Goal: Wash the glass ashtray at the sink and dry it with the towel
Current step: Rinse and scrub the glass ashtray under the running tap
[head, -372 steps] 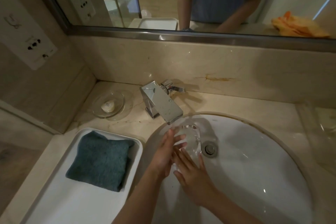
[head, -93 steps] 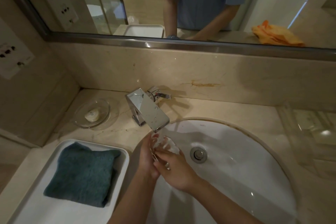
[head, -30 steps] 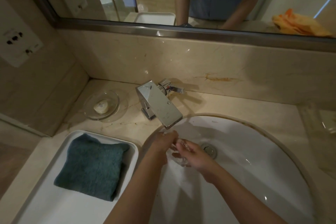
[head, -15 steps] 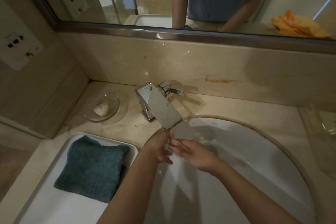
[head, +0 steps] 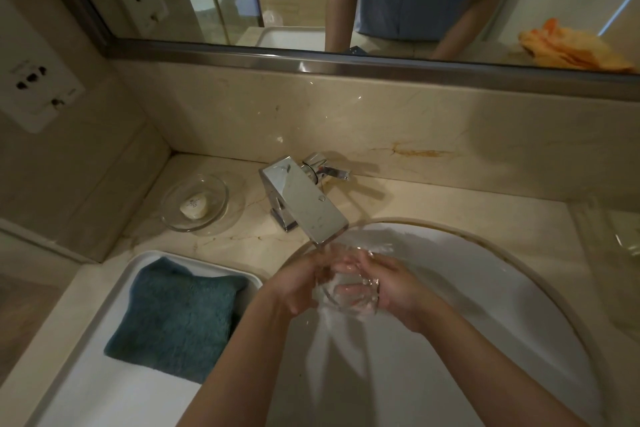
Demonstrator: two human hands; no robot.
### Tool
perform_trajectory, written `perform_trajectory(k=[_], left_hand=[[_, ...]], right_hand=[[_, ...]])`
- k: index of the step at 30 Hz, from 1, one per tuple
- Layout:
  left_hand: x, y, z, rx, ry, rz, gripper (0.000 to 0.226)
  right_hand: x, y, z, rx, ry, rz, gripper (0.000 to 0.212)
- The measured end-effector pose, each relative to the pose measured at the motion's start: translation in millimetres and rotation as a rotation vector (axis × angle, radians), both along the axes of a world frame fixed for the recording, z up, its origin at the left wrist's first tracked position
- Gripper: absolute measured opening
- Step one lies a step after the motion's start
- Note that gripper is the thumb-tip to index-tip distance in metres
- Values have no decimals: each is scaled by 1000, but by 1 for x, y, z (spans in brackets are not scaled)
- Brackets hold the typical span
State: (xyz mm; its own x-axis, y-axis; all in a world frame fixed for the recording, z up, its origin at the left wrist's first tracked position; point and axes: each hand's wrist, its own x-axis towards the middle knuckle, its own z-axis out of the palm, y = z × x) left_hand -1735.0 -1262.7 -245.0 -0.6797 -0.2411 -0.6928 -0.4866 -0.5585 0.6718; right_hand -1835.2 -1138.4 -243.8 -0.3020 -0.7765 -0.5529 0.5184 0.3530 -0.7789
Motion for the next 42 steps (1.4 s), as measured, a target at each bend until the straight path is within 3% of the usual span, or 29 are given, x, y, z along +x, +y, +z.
perform_trajectory(k=[4,10,15,18,20,24,26,30,34,37,42], left_hand=[[6,0,-9,56,168,1,29],[4,17,-16,235,180,129,51],[4,34,-26,449,263,338,35],[6,41,-28,510,310,411,31],[8,44,-29,495,316,437,36],[7,48,-26,486,332,467,33],[6,50,-24,532,346,485,38],[4,53,-29,618,406,562,51],[4,55,-33,663,426,620,49],[4,53,-27,716,414,628,43],[-4,52,-8,620,321,623,43]], right_hand=[[-3,1,-2,-16,-152,-88,48],[6,-10,-4,38,-89,-207,48],[12,-15,-1,193,244,-269,33],[14,-13,-4,318,648,-153,29],[15,-13,-10,323,767,-24,30],[18,-12,-20,354,1015,293,47],[25,-14,-21,370,1163,451,67],[46,-21,-10,430,1292,572,83],[41,-22,-2,408,1151,551,52],[33,-23,-5,349,918,437,51],[29,-17,7,171,387,177,47]])
